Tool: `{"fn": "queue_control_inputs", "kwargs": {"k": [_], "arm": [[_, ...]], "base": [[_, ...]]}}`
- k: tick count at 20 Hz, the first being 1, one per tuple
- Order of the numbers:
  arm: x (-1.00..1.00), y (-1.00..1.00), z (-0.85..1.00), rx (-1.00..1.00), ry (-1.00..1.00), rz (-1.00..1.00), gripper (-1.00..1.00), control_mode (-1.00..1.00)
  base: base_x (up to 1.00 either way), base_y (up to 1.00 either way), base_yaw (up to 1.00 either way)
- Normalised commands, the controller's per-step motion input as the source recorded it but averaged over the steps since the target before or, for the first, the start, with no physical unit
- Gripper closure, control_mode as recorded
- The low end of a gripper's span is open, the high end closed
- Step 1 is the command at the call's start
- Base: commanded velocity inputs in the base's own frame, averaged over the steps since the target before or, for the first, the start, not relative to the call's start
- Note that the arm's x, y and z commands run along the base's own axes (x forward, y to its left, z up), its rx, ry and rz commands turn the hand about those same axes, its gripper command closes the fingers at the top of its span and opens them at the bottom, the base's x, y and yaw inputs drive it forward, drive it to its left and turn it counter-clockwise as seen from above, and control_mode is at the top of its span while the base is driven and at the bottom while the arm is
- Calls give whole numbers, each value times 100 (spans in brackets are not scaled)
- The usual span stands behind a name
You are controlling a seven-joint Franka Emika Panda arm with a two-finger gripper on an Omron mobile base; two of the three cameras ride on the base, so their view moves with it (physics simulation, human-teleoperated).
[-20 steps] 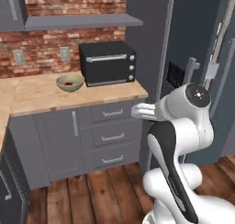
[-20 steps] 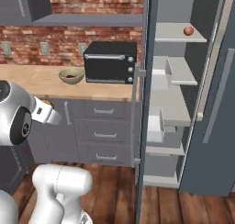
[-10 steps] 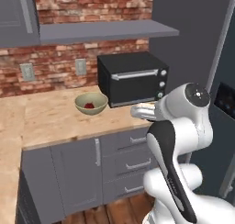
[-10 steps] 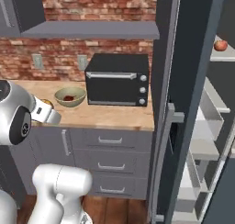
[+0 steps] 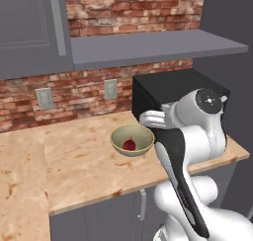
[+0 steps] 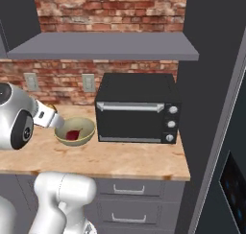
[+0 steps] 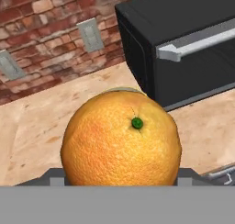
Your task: Take the orange, peach, and pear from the freezer and place them in the bowl on the counter.
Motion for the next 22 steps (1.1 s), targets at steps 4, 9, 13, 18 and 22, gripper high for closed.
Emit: {"fn": "queue_control_inputs", "kwargs": {"k": [4,9,13,18,22], "arm": [[69,0,-32,0,16,-3,100,-100],[70,-3,-67,0,24,0,100,-100],[64,0,-79,0,20,0,100,-100],[72,0,-53,-5,0,0,100,-100],[69,6,-32,-8,0,0,100,-100]], "base": [[0,0,0],[0,0,0],[0,0,0],[0,0,0],[0,0,0]]}}
